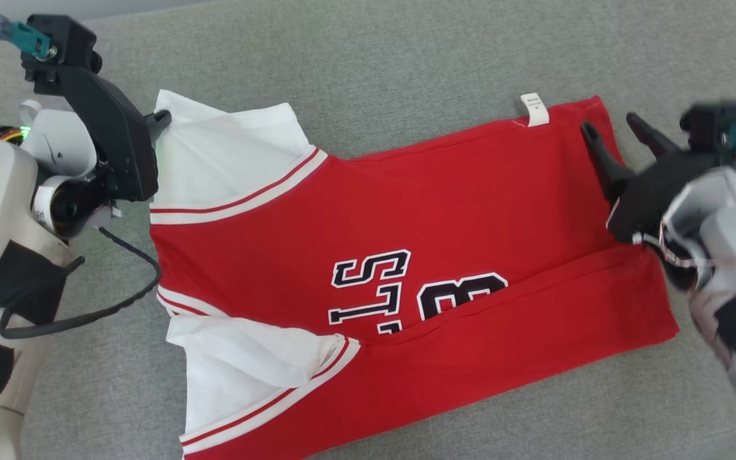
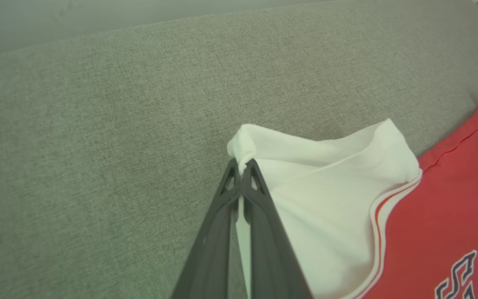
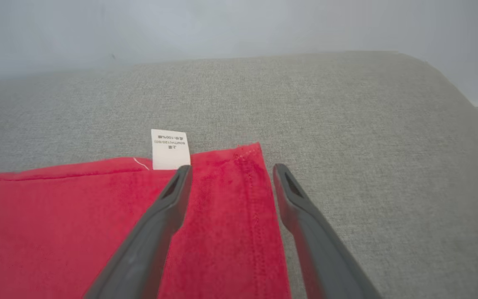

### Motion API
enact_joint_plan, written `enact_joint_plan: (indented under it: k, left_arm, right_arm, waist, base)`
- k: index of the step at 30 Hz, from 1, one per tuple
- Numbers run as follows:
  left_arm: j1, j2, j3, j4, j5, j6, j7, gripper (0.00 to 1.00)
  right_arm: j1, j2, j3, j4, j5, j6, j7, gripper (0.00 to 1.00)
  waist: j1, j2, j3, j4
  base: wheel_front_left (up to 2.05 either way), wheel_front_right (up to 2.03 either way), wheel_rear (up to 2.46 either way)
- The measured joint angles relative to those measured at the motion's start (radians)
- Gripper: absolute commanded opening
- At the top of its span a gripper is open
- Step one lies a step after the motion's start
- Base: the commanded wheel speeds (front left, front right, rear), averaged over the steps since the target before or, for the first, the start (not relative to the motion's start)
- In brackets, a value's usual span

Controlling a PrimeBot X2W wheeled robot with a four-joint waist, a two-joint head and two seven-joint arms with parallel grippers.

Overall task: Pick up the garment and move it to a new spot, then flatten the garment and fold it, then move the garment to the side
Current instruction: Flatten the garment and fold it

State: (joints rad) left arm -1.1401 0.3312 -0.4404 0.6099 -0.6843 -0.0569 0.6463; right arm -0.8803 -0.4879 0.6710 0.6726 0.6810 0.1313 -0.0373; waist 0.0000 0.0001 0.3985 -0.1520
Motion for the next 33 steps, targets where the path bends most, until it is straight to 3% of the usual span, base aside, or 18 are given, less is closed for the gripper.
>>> enact_joint_plan:
  k: [2, 9, 20, 21, 23, 24, 25, 26, 27, 33]
  left_arm:
    - [-0.009, 0.000, -0.004, 0.002, 0.000, -0.002, 0.000, 0.00]
    - [-0.019, 0.002, -0.011, 0.003, 0.000, -0.002, 0.004, 0.00]
    - [-0.039, 0.002, -0.020, -0.004, 0.000, 0.001, 0.008, 0.00]
    - [-0.039, 0.002, -0.022, -0.004, 0.000, 0.001, 0.008, 0.00]
    - [-0.039, 0.002, -0.025, -0.004, 0.000, 0.001, 0.009, 0.00]
    - [-0.039, 0.003, -0.026, -0.004, 0.000, 0.001, 0.008, 0.00]
    - [-0.039, 0.004, -0.026, -0.004, 0.000, 0.001, 0.008, 0.00]
    - [-0.039, 0.004, -0.027, -0.003, 0.000, 0.001, 0.008, 0.00]
    - [-0.039, 0.005, -0.028, -0.003, 0.000, 0.001, 0.008, 0.00]
    - [-0.042, 0.011, -0.034, -0.006, 0.001, -0.002, 0.002, 0.00]
  right_arm:
    - [-0.078, -0.011, 0.047, 0.042, 0.019, 0.000, 0.093, 1.00]
    - [-0.203, -0.012, 0.120, 0.153, 0.043, 0.000, 0.261, 1.00]
    - [-0.290, 0.012, 0.188, 0.250, 0.095, 0.000, 0.279, 1.00]
    - [-0.296, 0.013, 0.195, 0.256, 0.097, 0.000, 0.277, 0.94]
    - [-0.303, 0.016, 0.208, 0.265, 0.106, 0.000, 0.275, 0.66]
    - [-0.303, 0.018, 0.216, 0.269, 0.112, 0.000, 0.275, 0.66]
    - [-0.304, 0.020, 0.224, 0.274, 0.115, 0.000, 0.275, 0.32]
    - [-0.305, 0.021, 0.232, 0.277, 0.117, 0.000, 0.275, 0.12]
    - [-0.308, 0.021, 0.238, 0.280, 0.122, 0.000, 0.275, 0.00]
    - [-0.327, 0.020, 0.267, 0.290, 0.148, 0.000, 0.264, 0.00]
  waist:
    - [0.0000, 0.0000, 0.005, 0.006]
    - [0.0000, 0.0000, 0.016, 0.011]
    - [0.0000, 0.0000, 0.044, 0.024]
    - [0.0000, 0.0000, 0.046, 0.025]
    - [0.0000, 0.0000, 0.047, 0.027]
    - [0.0000, 0.0000, 0.048, 0.027]
    - [0.0000, 0.0000, 0.047, 0.028]
    - [0.0000, 0.0000, 0.047, 0.028]
    - [0.0000, 0.0000, 0.046, 0.029]
    - [0.0000, 0.0000, 0.044, 0.031]
  base:
    - [0.00, 0.00, 0.00]
    - [0.00, 0.00, 0.00]
    - [0.00, 0.00, 0.00]
    - [0.00, 0.00, 0.00]
    - [0.00, 0.00, 0.00]
    - [0.00, 0.00, 0.00]
    - [0.00, 0.00, 0.00]
    - [0.00, 0.00, 0.00]
    - [0.00, 0.00, 0.00]
    - [0.00, 0.00, 0.00]
